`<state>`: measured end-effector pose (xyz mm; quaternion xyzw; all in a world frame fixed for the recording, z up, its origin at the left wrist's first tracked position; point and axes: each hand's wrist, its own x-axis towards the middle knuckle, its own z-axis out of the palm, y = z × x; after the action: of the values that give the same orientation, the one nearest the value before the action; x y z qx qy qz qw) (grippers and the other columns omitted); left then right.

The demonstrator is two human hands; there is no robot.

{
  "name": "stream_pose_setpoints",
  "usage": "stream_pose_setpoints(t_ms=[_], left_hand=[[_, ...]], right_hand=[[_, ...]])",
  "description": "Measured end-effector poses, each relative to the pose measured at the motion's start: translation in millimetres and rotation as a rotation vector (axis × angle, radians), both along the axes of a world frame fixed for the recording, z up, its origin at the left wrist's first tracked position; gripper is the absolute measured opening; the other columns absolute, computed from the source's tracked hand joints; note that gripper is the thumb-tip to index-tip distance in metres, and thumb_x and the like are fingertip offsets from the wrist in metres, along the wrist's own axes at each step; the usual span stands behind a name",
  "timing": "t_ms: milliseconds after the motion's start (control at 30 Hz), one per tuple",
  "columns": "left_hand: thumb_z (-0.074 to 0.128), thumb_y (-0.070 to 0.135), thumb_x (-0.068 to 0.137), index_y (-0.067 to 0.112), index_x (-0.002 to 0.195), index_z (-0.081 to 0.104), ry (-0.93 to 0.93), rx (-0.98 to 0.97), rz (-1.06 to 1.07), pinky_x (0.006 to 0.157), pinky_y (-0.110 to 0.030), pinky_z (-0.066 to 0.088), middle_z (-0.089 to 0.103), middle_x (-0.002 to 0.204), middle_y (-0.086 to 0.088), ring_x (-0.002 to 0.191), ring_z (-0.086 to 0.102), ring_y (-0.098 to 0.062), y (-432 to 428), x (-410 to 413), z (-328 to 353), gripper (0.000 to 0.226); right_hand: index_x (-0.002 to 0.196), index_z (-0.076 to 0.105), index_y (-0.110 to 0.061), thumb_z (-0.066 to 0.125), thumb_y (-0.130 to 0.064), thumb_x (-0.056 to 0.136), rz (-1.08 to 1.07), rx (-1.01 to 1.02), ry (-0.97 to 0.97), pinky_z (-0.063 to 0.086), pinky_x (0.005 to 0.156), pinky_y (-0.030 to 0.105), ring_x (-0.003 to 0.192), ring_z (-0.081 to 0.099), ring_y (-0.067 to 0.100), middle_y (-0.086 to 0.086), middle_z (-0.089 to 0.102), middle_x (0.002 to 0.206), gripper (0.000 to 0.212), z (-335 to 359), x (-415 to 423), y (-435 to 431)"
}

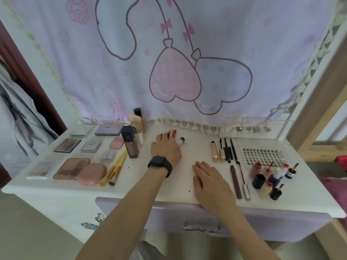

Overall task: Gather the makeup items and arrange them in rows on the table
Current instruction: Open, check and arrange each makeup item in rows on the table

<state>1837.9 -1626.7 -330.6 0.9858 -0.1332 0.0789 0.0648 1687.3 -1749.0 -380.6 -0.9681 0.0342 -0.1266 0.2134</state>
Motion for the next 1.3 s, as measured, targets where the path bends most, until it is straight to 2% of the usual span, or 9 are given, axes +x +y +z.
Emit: stream_pose_setpoints(t_ms=[167,267,367,467,633,767,900,1100,1300], left_hand=[[0.041,0.038,0.102,0.02,0.134,0.052,0.033,-0.084,0.03,0.096,-0.041,0.04,0.054,0.131,-0.008,0.121,0.045,-0.028,11,-13,4,0.039],[0.04,0.035,0.104,0.018,0.122,0.058,0.065,-0.346,-0.002,0.084,-0.039,0.047,0.063,0.115,-0.006,0.104,0.055,-0.026,23,-28,4,0.031],[0.041,0.033,0.105,0.023,0.107,0.059,0.199,-0.78,-0.077,0.065,-0.023,0.044,0.067,0.097,0.002,0.078,0.059,-0.011,32,-51,-3,0.021],[0.043,0.03,0.105,0.031,0.098,0.06,0.308,-0.931,-0.169,0.079,-0.028,0.049,0.07,0.092,0.009,0.086,0.061,-0.008,33,-72,-13,0.019],[0.042,0.031,0.105,0.033,0.102,0.065,0.342,-0.966,-0.249,0.083,-0.031,0.05,0.07,0.084,0.017,0.087,0.063,-0.005,30,-81,-24,0.023],[0.028,0.05,0.102,0.036,0.088,0.057,0.225,-0.802,-0.278,0.063,-0.038,0.046,0.059,0.07,0.006,0.063,0.052,-0.01,26,-87,-33,0.035],[0.021,0.049,0.099,0.029,0.064,0.039,0.153,-0.717,-0.19,0.048,-0.033,0.03,0.049,0.053,0.012,0.05,0.042,-0.012,20,-90,-35,0.044],[0.027,0.05,0.096,0.025,0.052,0.033,0.265,-0.792,-0.089,0.051,-0.03,0.025,0.042,0.042,0.013,0.043,0.031,-0.011,19,-78,-29,0.051],[0.027,0.083,0.086,0.031,0.069,0.061,0.35,-0.953,-0.101,0.069,-0.031,0.045,0.064,0.068,0.017,0.062,0.055,-0.001,22,-82,-23,0.064]], right_hand=[[0.156,0.037,-0.023,0.035,-0.034,0.107,0.005,0.01,-0.01,-0.004,0.117,0.014,0.152,0.017,0.002,-0.011,0.03,0.163,0.049,1,0,0],[0.155,0.038,-0.023,0.037,-0.034,0.106,0.001,0.059,-0.005,0.002,0.117,0.016,0.15,0.021,0.003,-0.011,0.034,0.162,0.05,2,0,0],[0.151,0.039,-0.033,0.039,-0.049,0.103,-0.05,0.223,-0.013,0.029,0.112,0.025,0.138,0.04,0.005,-0.017,0.048,0.149,0.051,5,-1,-1],[0.139,0.038,-0.049,0.034,-0.068,0.096,-0.075,0.34,-0.04,0.046,0.094,0.031,0.114,0.053,0.0,-0.029,0.058,0.119,0.048,9,-2,-2],[0.098,0.053,-0.049,0.035,-0.065,0.095,-0.091,0.395,-0.092,0.044,0.059,0.02,0.075,0.062,-0.003,-0.025,0.067,0.085,0.024,11,-4,-3],[0.079,0.051,-0.038,0.022,-0.069,0.096,-0.127,0.461,-0.064,0.037,0.053,0.025,0.061,0.057,0.002,-0.013,0.064,0.073,0.046,16,1,-1],[0.075,0.05,-0.029,0.007,-0.065,0.098,-0.14,0.316,-0.028,0.047,0.065,0.037,0.063,0.058,0.01,-0.005,0.061,0.064,0.06,18,6,4],[0.085,0.043,-0.029,0.009,-0.064,0.097,-0.035,0.206,-0.094,0.044,0.058,0.036,0.058,0.052,0.014,-0.008,0.053,0.07,0.05,12,5,6],[0.087,0.045,-0.045,0.019,-0.071,0.095,-0.065,0.435,-0.071,0.038,0.055,0.03,0.061,0.054,0.005,-0.015,0.061,0.078,0.038,11,10,1]])
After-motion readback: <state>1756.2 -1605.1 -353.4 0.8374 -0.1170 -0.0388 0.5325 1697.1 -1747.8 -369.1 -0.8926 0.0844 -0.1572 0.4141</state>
